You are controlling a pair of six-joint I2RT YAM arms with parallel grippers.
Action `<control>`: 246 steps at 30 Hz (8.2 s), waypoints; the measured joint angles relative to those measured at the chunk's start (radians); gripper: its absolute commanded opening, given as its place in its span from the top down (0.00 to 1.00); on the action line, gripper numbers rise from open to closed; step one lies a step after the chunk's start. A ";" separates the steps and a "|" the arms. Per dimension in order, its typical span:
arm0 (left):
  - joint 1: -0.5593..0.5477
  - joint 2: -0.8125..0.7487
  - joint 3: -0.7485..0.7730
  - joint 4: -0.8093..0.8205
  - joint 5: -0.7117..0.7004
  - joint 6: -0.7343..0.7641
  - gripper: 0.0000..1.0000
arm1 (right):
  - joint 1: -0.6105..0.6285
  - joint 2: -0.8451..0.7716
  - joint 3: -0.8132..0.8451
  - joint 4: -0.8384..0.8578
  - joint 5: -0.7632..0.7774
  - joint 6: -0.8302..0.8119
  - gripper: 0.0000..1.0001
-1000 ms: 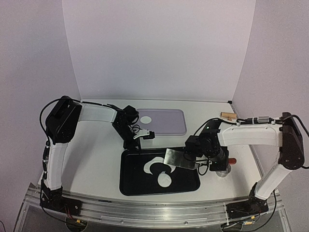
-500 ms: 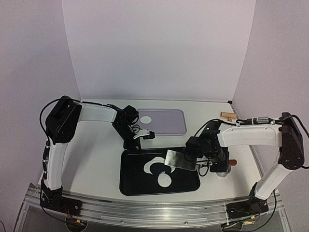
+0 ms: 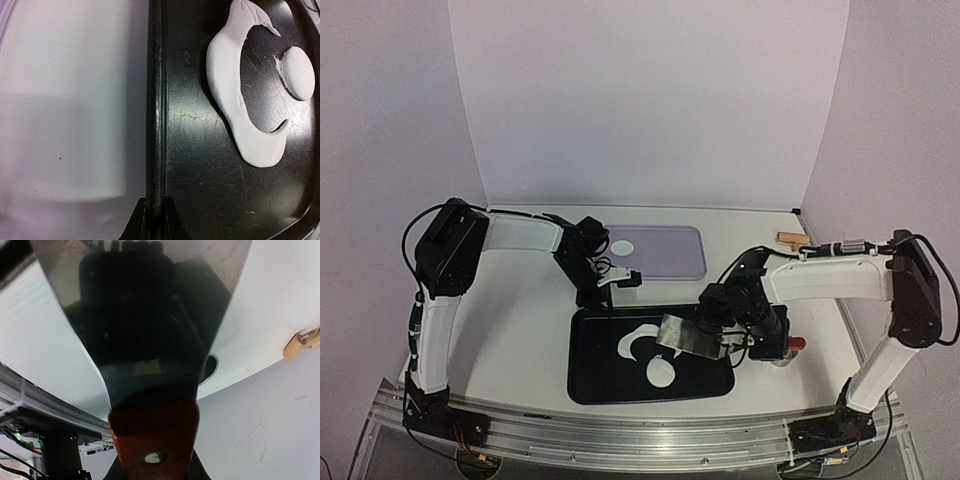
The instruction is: Roll out the dumpling wrappers from the dough
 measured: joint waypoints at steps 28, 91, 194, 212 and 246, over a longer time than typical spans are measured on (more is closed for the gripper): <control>-0.002 0.000 0.003 -0.005 -0.003 -0.001 1.00 | -0.048 0.228 0.210 0.023 -0.101 0.078 0.20; -0.002 0.002 0.025 -0.031 -0.006 0.030 1.00 | -0.404 -0.317 -0.204 0.530 -0.536 -0.351 1.00; -0.002 0.018 0.041 -0.051 -0.012 0.046 1.00 | -0.013 0.124 0.318 0.181 0.029 -0.381 1.00; 0.001 0.018 0.040 -0.055 -0.011 0.047 1.00 | -0.002 0.018 0.100 0.326 0.047 -0.394 1.00; 0.001 0.018 0.040 -0.055 -0.011 0.047 1.00 | 0.014 -0.114 0.077 0.150 0.027 -0.205 1.00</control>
